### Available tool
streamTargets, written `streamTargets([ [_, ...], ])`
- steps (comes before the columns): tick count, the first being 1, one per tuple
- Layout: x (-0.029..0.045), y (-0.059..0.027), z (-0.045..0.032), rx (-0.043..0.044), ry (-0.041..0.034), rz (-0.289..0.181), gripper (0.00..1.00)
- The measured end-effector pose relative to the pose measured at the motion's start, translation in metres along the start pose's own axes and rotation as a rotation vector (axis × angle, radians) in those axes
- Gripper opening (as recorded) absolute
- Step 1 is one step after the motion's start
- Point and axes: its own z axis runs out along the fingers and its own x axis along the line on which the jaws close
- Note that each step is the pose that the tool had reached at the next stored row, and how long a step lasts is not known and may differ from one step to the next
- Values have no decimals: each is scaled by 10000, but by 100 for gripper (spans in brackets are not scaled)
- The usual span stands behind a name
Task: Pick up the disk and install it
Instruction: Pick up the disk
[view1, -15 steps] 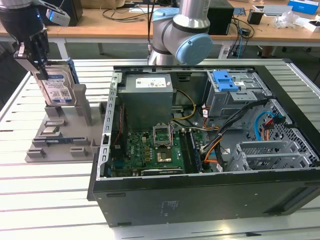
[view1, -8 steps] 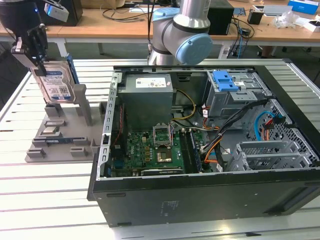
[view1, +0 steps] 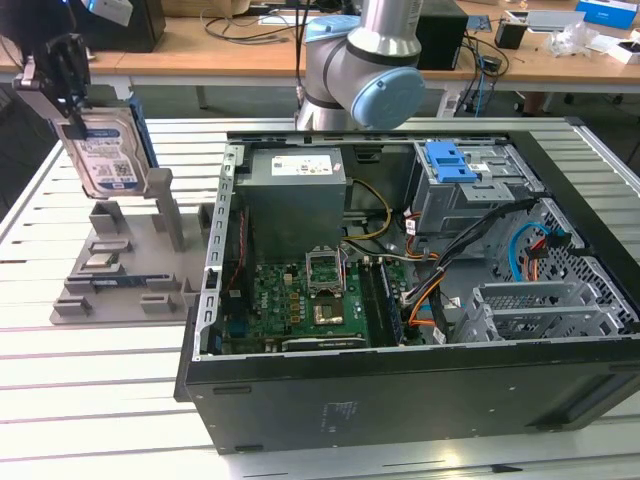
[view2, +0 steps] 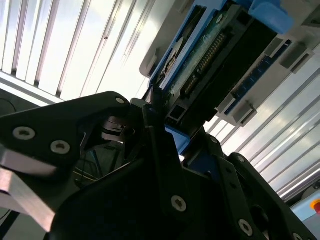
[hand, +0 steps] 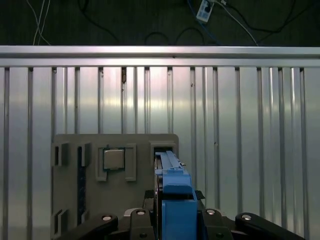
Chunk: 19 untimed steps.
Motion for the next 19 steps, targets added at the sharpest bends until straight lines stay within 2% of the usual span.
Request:
streamTargets([
  [15,-8,16,-360,0,0,0,37],
  [19,-11,22,-494,1,0,-1,37],
])
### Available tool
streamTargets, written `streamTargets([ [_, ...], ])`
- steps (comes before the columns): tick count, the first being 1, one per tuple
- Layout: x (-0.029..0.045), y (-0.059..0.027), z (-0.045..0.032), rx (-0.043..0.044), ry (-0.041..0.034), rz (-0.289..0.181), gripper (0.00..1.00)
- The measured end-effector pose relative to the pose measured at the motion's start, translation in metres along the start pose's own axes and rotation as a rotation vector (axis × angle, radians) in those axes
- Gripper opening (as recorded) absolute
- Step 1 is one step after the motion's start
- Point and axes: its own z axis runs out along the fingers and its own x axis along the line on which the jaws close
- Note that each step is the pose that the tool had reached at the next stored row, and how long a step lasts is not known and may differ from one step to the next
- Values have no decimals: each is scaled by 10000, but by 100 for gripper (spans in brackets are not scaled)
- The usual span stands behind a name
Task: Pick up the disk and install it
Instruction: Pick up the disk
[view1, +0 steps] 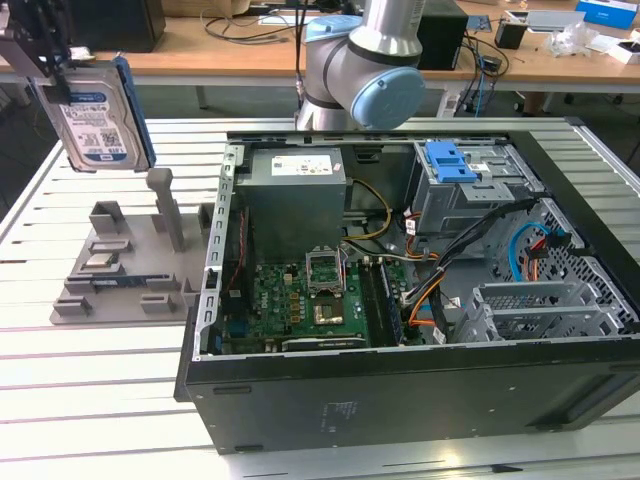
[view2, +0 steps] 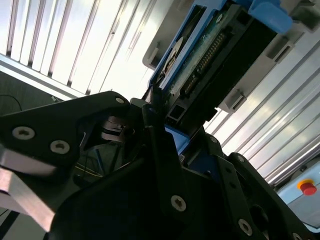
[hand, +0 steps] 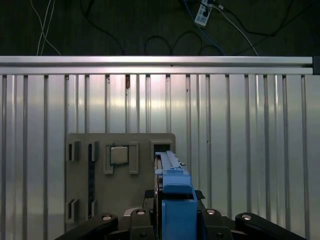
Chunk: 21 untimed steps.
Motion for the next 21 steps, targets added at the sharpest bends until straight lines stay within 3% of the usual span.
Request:
streamTargets([
  [10,-6,12,-260,0,0,1,37],
  [21,-15,28,-648,-1,0,0,37],
])
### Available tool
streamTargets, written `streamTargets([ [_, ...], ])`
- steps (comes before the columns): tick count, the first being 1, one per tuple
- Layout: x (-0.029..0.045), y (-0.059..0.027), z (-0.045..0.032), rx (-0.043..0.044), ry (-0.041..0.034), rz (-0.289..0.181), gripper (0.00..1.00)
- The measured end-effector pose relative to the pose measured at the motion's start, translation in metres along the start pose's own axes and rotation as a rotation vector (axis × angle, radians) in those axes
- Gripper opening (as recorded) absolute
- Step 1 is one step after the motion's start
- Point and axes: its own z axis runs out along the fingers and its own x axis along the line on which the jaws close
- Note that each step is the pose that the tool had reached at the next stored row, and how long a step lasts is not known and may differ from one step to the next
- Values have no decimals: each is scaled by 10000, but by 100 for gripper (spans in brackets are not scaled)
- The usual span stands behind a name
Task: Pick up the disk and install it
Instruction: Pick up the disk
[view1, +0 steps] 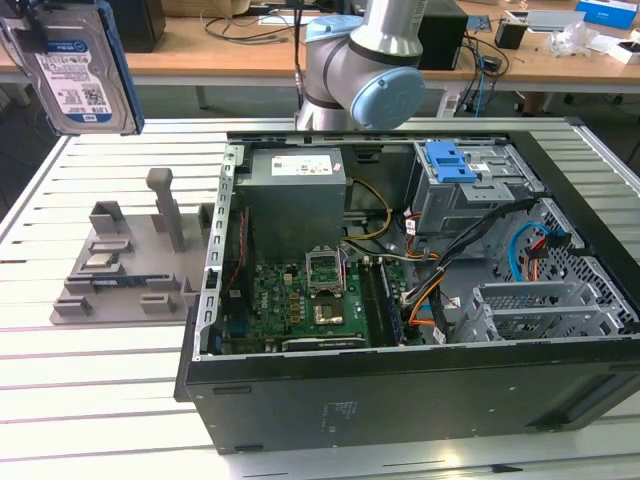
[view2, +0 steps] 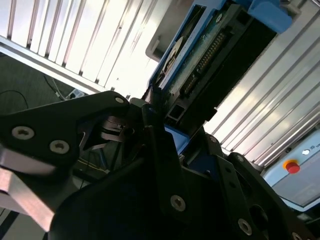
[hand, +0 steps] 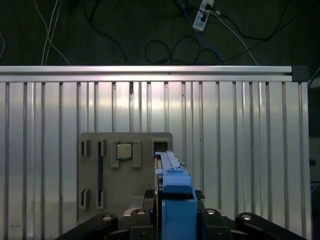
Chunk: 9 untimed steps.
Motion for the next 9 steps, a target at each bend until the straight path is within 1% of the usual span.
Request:
streamTargets([
  [2,-3,5,-114,0,0,0,37],
  [5,-5,9,-203,0,0,0,37],
  [7,-6,11,-243,-1,0,0,37],
  [9,-6,11,-242,1,-1,0,37],
])
